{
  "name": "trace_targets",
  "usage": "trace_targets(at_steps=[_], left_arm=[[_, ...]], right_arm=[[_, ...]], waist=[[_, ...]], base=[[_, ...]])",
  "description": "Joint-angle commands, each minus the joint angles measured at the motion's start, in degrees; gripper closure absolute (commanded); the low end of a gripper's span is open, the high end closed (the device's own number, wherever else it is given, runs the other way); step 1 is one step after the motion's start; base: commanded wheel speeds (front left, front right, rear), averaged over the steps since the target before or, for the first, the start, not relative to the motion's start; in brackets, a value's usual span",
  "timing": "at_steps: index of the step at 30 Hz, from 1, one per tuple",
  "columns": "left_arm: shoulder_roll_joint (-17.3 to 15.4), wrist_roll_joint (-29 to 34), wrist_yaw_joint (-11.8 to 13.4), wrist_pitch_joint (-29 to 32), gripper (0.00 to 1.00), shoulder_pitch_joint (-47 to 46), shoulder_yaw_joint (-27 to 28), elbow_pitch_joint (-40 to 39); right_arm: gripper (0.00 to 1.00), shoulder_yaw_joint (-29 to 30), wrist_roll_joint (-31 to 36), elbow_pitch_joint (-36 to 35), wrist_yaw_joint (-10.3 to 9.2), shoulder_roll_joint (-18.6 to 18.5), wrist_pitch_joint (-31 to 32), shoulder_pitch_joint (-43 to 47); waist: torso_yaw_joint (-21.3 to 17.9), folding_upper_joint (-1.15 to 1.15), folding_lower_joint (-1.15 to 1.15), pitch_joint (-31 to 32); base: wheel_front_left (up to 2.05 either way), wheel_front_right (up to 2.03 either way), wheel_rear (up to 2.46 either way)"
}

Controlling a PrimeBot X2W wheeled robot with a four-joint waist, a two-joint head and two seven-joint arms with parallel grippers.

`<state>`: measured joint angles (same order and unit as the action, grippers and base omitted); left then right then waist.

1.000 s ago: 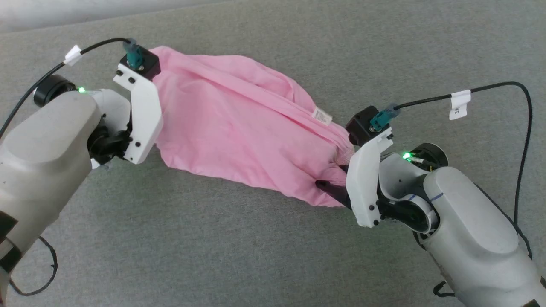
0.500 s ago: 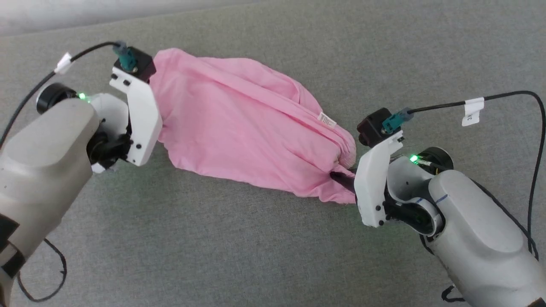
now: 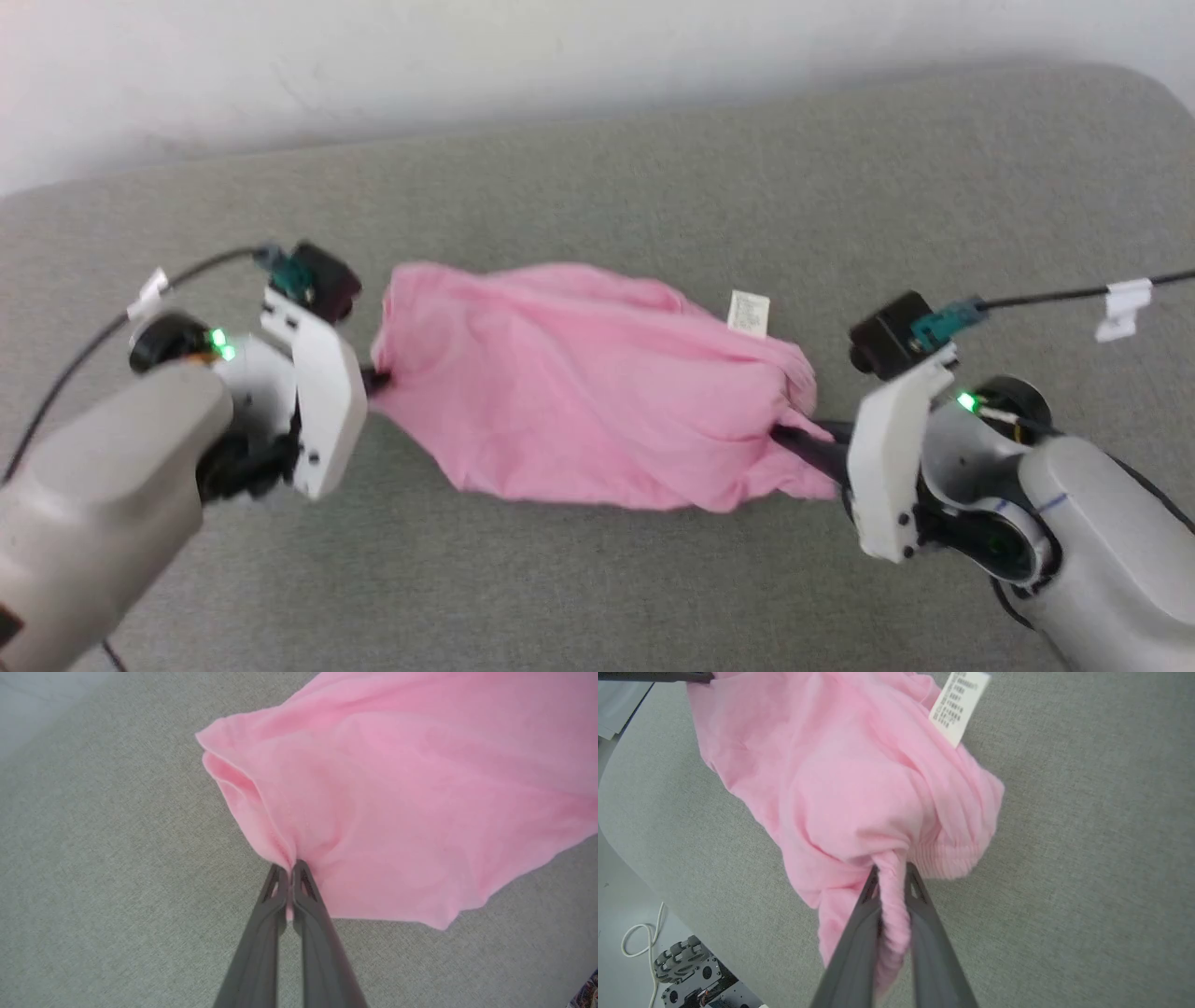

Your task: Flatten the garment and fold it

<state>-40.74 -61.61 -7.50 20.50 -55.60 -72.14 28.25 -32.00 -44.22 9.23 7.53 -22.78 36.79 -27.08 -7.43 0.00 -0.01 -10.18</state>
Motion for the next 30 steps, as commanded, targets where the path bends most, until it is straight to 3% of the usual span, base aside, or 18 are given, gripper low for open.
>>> trace_targets(at_steps=[1,11,16,22,23,24,25,26,30], left_arm=[[-1.18,-0.3,0.71,-1.04,1.0,3.29,-0.17,-1.97],[-2.87,-2.0,5.76,-4.27,1.0,16.42,-0.64,-11.47],[-1.39,-2.35,7.14,-5.36,1.0,20.38,-0.77,-12.18],[1.92,-2.13,6.66,-6.74,1.0,22.0,-0.84,-8.32],[2.56,-2.12,6.52,-7.29,1.0,22.18,-0.82,-7.5],[3.13,-2.06,6.44,-7.65,1.0,22.34,-0.83,-6.82],[3.67,-1.82,6.81,-8.47,0.88,22.42,-0.68,-6.42],[3.93,-1.44,7.26,-9.8,0.0,22.45,-0.33,-6.1],[3.44,-1.13,7.86,-14.86,0.0,23.22,1.44,-6.29]], right_arm=[[1.0,0.68,-0.91,-1.03,-0.04,-1.17,0.43,1.88],[1.0,-0.83,1.03,-1.28,-0.04,-6.33,0.42,6.55],[1.0,-1.81,3.62,3.44,-0.04,-7.3,-1.34,6.16],[1.0,-3.27,4.3,9.48,-0.04,-6.49,-4.4,5.78],[0.89,-3.72,4.05,9.73,-0.04,-6.19,-5.02,5.71],[0.48,-4.27,3.99,9.72,-0.04,-6.13,-5.68,5.53],[0.0,-4.66,4.01,9.49,-0.04,-6.24,-6.47,5.27],[0.0,-4.7,3.92,9.17,-0.04,-6.3,-7.34,5.02],[0.0,-3.62,3.01,6.06,-0.04,-7.61,-9.82,4.98]], waist=[[3.82,0.0,0.01,5.3],[5.52,0.0,0.01,6.63],[5.54,0.0,0.01,4.93],[5.36,0.0,0.01,2.98],[5.26,0.0,0.01,2.89],[5.17,0.0,0.01,2.88],[5.11,0.0,0.01,2.99],[5.02,0.0,0.01,3.22],[5.38,0.0,0.01,4.92]], base=[[0.0,0.0,0.0],[0.0,0.0,0.0],[0.0,0.0,0.0],[0.0,0.0,0.0],[0.0,0.0,0.0],[0.0,0.0,0.0],[0.0,0.0,0.0],[0.0,0.0,0.0],[0.0,0.0,0.0]])
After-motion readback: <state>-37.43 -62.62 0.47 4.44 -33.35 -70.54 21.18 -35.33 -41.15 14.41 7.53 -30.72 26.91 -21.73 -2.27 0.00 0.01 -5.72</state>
